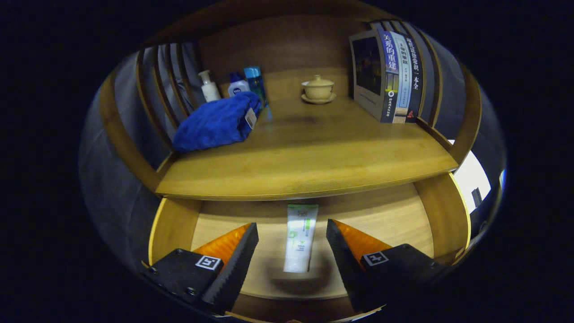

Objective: Pull open the drawer, take out the items inside it, and place them on the countertop above the cabinet.

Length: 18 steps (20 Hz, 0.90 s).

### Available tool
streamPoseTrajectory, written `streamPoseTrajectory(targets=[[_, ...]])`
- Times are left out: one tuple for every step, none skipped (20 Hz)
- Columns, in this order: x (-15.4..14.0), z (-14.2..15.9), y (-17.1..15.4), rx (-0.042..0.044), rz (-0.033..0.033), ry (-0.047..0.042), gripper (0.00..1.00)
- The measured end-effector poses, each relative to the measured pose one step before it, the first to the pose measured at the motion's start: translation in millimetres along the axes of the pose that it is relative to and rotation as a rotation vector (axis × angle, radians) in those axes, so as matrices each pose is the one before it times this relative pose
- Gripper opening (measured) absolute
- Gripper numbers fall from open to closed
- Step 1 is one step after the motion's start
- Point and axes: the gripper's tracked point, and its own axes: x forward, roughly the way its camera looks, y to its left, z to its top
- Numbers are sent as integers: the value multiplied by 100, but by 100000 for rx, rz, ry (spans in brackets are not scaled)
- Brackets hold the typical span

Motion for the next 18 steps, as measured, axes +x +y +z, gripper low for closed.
streamPoseTrajectory(targets=[[454,-492,-109,87,-621,4034,99],[495,-291,68,114,-215,3132,99],[450,-349,-109,-306,-676,2906,99],[406,-288,-137,-311,-1077,2675,99],[422,-288,-105,-162,-857,2743,99],[427,-379,68,-76,-80,2822,99],[533,-525,68,-157,188,2923,99],[430,-259,72,-40,2,2225,99],[199,-467,-18,97,9,2900,99],[409,-376,255,379,797,2176,99],[229,-278,88,44,18,1663,99],[210,-309,12,-142,12,1851,99],[374,-333,8,338,43,2218,99],[238,-69,-50,423,-53,2160,99],[202,-111,-14,654,-11,2475,99],[81,92,91,809,364,1643,99],[-53,225,92,310,232,1325,99],[-52,328,16,196,-187,936,99]])
